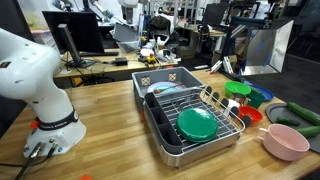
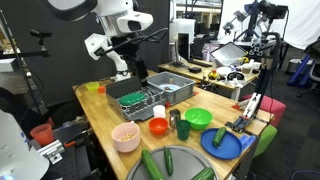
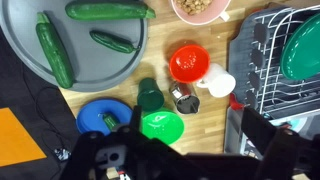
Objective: Put the pepper on the blue plate into the green bowl
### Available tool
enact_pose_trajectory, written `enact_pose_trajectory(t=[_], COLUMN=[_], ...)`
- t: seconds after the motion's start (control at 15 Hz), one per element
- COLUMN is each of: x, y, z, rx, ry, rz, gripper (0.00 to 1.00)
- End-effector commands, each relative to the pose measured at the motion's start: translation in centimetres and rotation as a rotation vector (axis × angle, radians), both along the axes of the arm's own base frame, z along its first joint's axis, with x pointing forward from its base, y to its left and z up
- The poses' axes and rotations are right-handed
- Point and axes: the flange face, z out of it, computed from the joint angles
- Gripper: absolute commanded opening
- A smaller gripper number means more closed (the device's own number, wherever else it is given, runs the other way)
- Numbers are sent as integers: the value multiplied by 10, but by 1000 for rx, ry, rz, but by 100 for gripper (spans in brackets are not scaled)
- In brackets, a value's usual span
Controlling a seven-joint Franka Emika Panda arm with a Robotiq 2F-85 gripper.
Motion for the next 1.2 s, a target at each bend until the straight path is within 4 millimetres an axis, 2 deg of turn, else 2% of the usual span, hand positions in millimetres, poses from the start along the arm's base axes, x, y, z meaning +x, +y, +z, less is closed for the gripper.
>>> enact_pose_trajectory(t=[0.0,0.2,0.27,0.4,0.6,0.8,1.13], x=[0,22,7,10,8,27,83], y=[0,20,12,18,13,16,12], z=[1,2,3,3,3,-1,-14], rx=[0,16,5,3,5,-39,-180], ry=[1,14,0,2,0,-7,-83], rz=[0,6,10,16,5,-41,-61], gripper=[100,100,100,100,100,100,100])
